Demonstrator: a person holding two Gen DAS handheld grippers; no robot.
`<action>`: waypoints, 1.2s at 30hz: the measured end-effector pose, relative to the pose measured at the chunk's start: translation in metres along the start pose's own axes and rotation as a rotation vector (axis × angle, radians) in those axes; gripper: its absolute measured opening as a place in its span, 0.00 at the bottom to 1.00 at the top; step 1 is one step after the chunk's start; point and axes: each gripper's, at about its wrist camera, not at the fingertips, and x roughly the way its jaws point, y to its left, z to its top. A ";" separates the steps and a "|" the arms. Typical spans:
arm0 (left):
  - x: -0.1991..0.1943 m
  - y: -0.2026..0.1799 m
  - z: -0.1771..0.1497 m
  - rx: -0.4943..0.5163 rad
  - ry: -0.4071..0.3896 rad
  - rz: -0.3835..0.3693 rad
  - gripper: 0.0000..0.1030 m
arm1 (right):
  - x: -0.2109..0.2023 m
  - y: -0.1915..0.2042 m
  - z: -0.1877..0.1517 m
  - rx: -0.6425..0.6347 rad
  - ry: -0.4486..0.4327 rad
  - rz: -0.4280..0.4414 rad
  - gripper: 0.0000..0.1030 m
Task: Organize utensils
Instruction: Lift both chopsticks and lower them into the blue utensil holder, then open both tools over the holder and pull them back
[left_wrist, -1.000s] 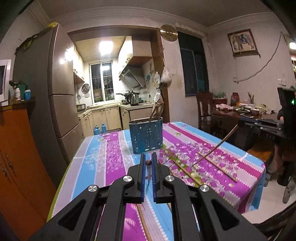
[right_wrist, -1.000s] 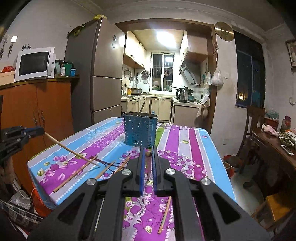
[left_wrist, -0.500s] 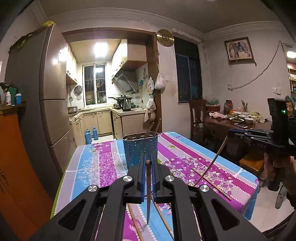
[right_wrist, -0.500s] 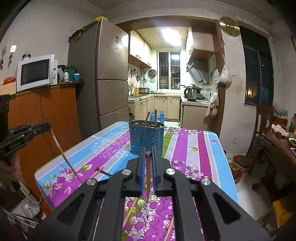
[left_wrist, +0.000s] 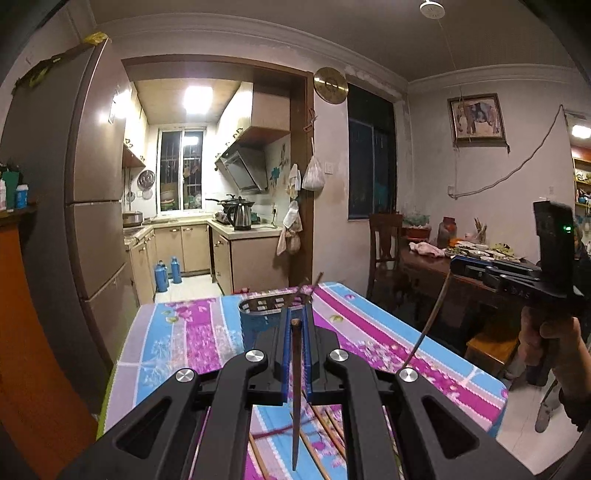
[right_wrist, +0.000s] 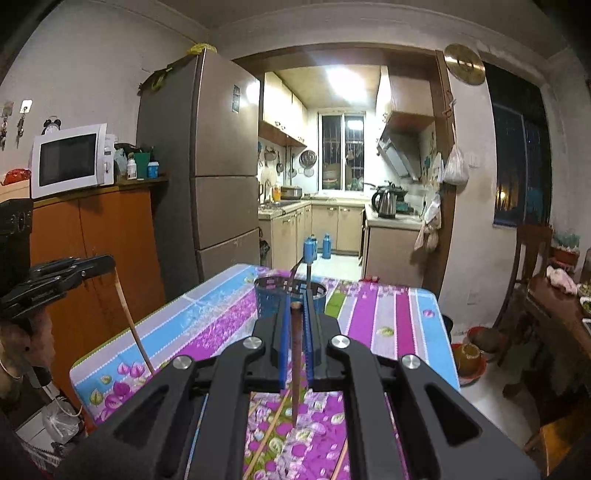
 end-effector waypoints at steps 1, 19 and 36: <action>0.004 0.003 0.004 0.000 -0.001 -0.002 0.07 | 0.002 -0.001 0.005 -0.002 -0.009 -0.002 0.05; 0.145 0.033 0.128 0.067 -0.124 0.032 0.07 | 0.087 -0.042 0.133 -0.026 -0.132 -0.078 0.05; 0.250 0.057 0.117 0.016 -0.096 0.013 0.07 | 0.202 -0.049 0.125 0.063 -0.067 0.013 0.05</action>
